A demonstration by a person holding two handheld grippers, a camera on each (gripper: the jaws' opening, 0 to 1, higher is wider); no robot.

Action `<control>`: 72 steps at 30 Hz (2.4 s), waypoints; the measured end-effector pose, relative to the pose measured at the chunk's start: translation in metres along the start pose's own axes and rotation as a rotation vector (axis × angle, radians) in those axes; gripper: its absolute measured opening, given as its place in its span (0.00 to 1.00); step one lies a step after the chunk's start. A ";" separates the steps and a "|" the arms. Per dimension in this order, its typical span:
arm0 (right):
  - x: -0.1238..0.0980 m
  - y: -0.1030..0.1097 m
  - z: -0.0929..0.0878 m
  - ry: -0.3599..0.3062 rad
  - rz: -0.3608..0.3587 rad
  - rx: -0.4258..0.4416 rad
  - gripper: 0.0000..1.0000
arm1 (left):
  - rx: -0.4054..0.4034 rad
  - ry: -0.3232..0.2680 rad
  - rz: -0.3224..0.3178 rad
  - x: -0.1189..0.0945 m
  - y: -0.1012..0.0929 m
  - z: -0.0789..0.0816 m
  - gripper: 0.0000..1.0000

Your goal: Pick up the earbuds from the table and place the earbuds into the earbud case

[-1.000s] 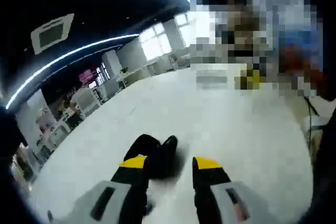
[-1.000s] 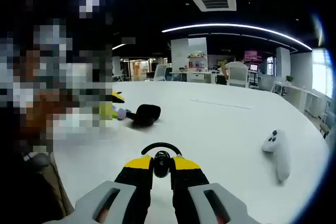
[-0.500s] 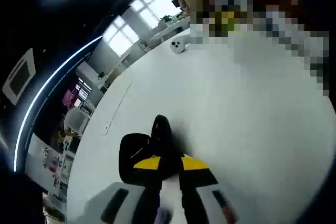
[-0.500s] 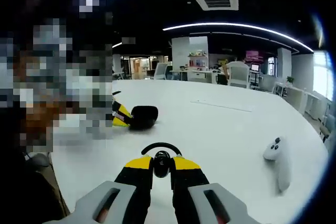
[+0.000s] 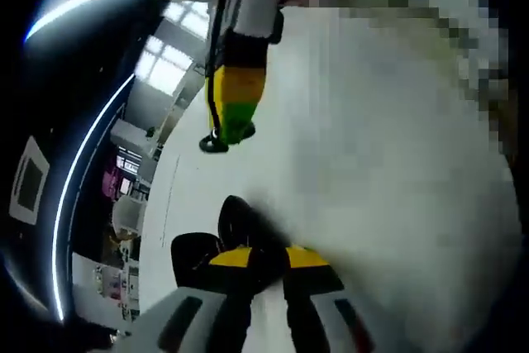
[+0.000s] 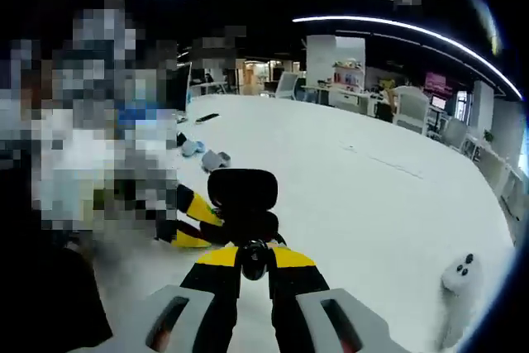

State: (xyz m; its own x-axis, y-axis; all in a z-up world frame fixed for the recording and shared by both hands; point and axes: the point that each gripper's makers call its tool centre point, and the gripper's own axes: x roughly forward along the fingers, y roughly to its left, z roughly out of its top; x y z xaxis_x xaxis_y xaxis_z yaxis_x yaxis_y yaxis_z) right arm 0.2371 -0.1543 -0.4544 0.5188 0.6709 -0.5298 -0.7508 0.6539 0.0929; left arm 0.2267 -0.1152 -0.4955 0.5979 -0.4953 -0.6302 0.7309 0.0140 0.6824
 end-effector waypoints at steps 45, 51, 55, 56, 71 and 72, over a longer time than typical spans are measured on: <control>0.037 0.002 -0.021 0.431 -0.021 0.141 0.13 | -0.329 -0.045 -0.238 0.000 -0.037 0.040 0.16; 0.035 0.003 -0.013 0.380 -0.017 0.150 0.13 | -0.324 -0.042 -0.238 0.000 -0.037 0.041 0.16; 0.027 0.005 0.002 0.318 0.072 -0.055 0.13 | -0.322 -0.043 -0.239 0.000 -0.036 0.041 0.16; 0.027 0.006 0.003 0.315 0.101 -0.198 0.12 | -0.321 -0.044 -0.239 -0.001 -0.036 0.041 0.16; 0.049 -0.013 -0.017 0.404 0.110 -0.415 0.11 | -0.297 -0.039 -0.239 -0.002 -0.035 0.041 0.16; 0.048 -0.014 -0.017 0.406 0.102 -0.412 0.11 | -0.298 -0.039 -0.240 -0.002 -0.035 0.041 0.16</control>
State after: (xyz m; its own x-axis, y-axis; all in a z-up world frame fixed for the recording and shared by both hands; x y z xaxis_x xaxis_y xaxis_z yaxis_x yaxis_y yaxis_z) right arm 0.2660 -0.1370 -0.4955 0.2981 0.4823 -0.8237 -0.9280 0.3484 -0.1318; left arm 0.1864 -0.1499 -0.5030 0.3893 -0.5475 -0.7408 0.9157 0.1428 0.3757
